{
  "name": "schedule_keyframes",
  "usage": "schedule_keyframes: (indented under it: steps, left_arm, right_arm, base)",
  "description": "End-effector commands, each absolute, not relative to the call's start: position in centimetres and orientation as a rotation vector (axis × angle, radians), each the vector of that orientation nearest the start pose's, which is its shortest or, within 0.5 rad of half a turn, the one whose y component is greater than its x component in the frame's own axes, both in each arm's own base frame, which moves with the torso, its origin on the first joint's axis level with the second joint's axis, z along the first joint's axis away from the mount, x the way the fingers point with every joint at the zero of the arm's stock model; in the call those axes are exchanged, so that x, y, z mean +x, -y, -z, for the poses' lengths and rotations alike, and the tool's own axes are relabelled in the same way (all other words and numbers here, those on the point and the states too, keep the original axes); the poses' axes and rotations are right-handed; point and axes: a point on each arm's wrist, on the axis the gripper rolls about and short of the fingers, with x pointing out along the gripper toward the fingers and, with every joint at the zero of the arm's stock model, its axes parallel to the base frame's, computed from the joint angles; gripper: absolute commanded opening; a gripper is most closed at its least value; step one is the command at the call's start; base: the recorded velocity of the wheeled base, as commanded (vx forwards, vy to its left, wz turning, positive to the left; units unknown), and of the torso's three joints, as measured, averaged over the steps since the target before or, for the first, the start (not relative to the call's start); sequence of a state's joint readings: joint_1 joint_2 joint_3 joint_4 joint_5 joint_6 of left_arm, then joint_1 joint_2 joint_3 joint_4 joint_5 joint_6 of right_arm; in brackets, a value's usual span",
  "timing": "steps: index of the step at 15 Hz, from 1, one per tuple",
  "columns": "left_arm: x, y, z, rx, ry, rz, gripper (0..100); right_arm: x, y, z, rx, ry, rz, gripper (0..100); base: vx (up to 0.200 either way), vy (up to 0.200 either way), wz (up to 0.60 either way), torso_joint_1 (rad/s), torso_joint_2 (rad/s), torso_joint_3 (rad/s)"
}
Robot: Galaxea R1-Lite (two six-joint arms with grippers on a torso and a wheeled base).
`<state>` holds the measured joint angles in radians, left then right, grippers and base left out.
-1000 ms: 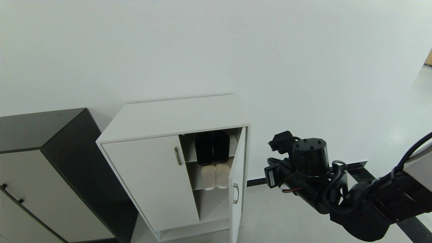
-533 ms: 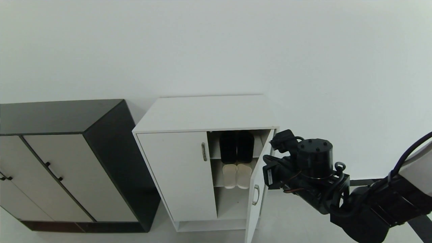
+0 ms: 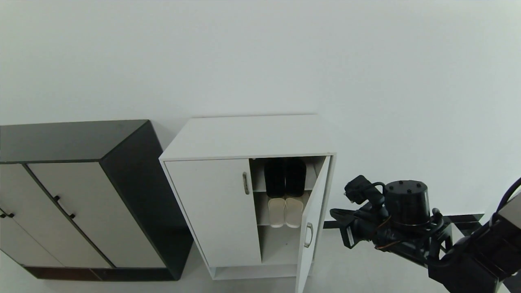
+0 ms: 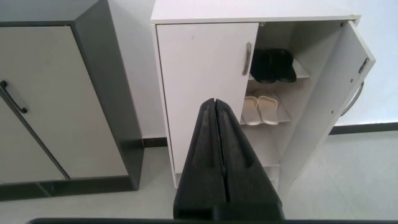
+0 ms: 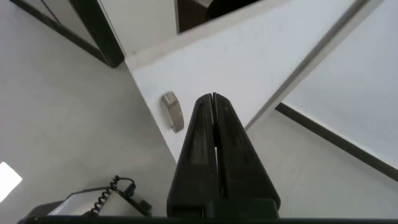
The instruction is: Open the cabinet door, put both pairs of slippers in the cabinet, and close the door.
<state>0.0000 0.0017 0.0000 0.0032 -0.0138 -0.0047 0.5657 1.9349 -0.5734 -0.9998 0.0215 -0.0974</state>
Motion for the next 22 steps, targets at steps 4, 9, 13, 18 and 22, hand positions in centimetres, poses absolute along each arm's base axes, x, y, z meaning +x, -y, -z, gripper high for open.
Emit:
schedule_keyframes:
  steps: [4, 9, 13, 18, 22]
  left_arm:
    - [-2.3, 0.0, -7.5, -0.006, -0.005, 0.014, 0]
    - [-2.3, 0.0, -7.5, -0.005, -0.005, 0.014, 0]
    - [-2.3, 0.0, -7.5, -0.005, -0.005, 0.015, 0]
    - [-2.3, 0.0, -7.5, -0.005, -0.005, 0.015, 0]
    - [-2.3, 0.0, -7.5, -0.005, -0.005, 0.015, 0]
  right_arm:
    - [26.8, -17.3, -7.3, -0.198, -0.359, -0.618, 0]
    - [27.6, -18.1, -7.1, -0.191, -0.344, -0.625, 0]
    - [28.5, -18.7, -6.6, -0.192, -0.343, -0.625, 0]
    - [30.9, -20.2, -6.8, -0.177, -0.285, -0.618, 0]
    - [32.7, -21.1, -6.1, -0.171, -0.270, -0.602, 0]
  base:
    - [0.100, 0.000, 0.00, -0.005, 0.00, 0.004]
    - [0.000, 0.000, 0.00, 0.000, 0.00, 0.000]
    - [0.000, 0.000, 0.00, 0.000, 0.00, 0.000]
    - [0.000, 0.000, 0.00, 0.000, 0.00, 0.000]
    - [0.000, 0.000, 0.00, 0.000, 0.00, 0.000]
